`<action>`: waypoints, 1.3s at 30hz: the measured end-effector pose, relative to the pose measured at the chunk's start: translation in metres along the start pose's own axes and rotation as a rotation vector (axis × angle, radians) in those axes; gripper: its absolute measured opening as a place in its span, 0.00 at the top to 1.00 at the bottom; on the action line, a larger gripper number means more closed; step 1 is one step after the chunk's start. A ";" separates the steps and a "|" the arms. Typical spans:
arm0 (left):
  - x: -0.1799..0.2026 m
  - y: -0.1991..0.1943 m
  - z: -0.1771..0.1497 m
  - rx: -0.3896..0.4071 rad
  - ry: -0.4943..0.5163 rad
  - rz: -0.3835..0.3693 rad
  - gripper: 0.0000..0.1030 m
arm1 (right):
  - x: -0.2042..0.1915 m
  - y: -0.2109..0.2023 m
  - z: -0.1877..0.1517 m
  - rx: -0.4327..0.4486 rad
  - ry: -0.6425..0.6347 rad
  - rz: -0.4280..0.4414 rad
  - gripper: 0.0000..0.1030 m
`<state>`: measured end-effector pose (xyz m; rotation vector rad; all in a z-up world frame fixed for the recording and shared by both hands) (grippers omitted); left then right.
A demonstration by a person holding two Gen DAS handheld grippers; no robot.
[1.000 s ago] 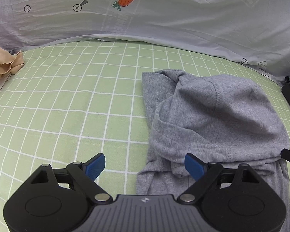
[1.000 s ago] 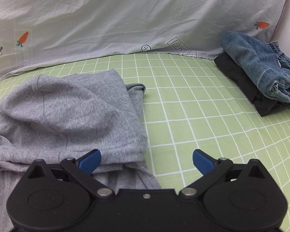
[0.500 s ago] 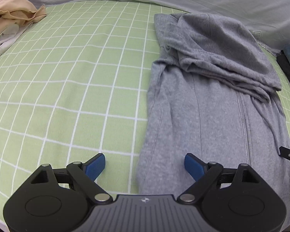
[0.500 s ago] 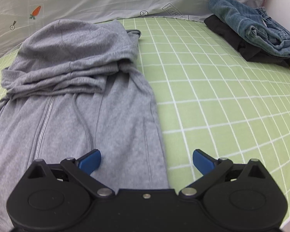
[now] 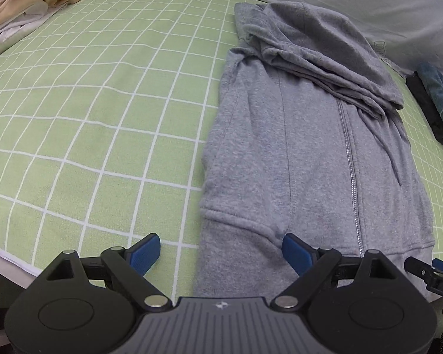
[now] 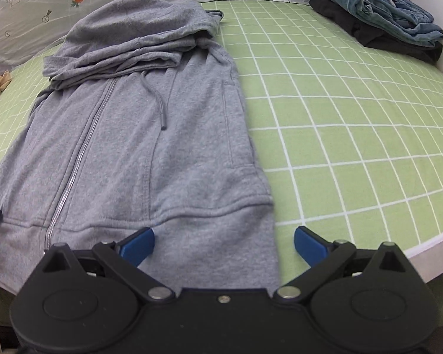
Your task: Fold clothes
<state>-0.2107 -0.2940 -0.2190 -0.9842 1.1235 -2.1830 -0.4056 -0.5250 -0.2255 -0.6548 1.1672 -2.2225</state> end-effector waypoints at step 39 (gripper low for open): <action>0.082 0.002 0.261 0.284 0.140 -0.158 0.89 | -0.016 -0.025 0.261 0.462 0.185 0.144 0.87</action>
Point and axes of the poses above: each gripper's, at about its wrist camera, not at the fingertips, and y roughly the way its jaws point, x to its right, z to its top, the point moved 9 cm from there along y, roughly the way its jaws point, and after that the axes turned 14 degrees about -z, right-handed, at the moved point
